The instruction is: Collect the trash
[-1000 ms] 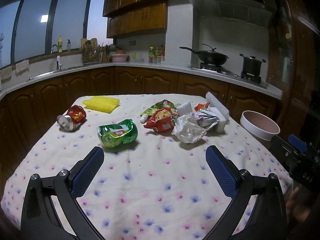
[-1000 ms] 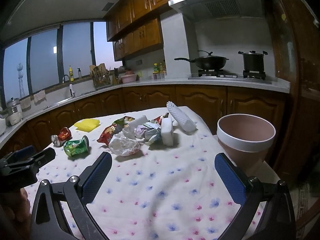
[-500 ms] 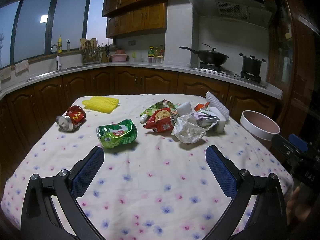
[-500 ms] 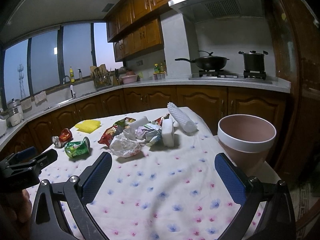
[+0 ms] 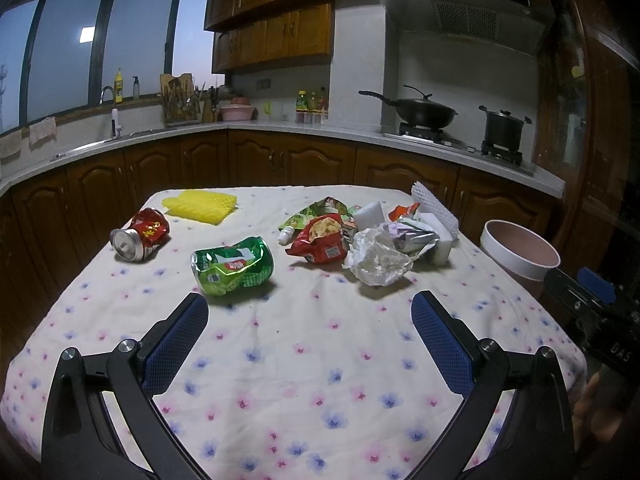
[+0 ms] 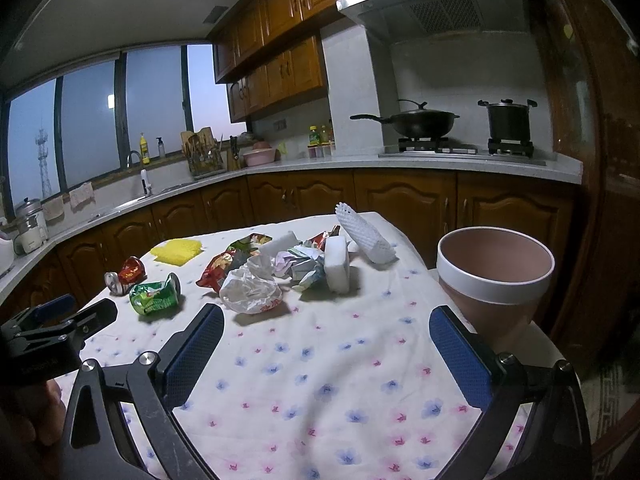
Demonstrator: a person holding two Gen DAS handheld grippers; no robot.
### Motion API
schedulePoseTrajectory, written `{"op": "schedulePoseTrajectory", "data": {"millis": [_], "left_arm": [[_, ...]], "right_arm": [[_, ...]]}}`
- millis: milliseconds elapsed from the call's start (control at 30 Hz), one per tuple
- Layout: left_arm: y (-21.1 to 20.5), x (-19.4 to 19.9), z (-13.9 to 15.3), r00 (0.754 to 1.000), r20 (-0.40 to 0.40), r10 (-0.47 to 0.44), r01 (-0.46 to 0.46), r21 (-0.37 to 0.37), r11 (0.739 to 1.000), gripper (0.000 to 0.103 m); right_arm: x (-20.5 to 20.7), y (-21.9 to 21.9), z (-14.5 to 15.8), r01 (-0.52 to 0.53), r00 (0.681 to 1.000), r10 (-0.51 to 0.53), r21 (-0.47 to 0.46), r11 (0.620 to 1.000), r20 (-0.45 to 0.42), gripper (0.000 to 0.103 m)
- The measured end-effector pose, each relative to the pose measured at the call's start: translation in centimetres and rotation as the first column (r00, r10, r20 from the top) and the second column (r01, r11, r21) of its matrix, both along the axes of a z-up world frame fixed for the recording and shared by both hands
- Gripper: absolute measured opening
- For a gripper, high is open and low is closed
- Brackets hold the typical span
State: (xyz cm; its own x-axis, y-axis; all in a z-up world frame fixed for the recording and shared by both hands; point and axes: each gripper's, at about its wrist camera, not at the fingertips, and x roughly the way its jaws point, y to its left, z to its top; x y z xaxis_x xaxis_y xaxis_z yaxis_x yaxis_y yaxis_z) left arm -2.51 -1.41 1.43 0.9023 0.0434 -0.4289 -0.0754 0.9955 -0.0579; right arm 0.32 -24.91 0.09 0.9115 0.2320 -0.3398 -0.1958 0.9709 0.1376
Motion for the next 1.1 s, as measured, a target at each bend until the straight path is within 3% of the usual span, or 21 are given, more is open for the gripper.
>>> {"op": "schedulePoseTrajectory", "data": {"millis": [767, 1100], "left_arm": [[-0.1, 6.0, 0.1, 0.989, -0.111, -0.094, 0.087, -0.063, 0.994, 0.103], [-1.1, 10.5, 0.0, 0.976, -0.176, -0.129, 0.120, -0.063, 0.991, 0.103]], "right_arm": [[3.7, -0.2, 1.4, -0.021, 0.998, 0.023, 0.022, 1.000, -0.060, 0.103], [8.6, -0.7, 1.3, -0.043, 0.985, 0.051, 0.054, 0.998, -0.166, 0.101]]}}
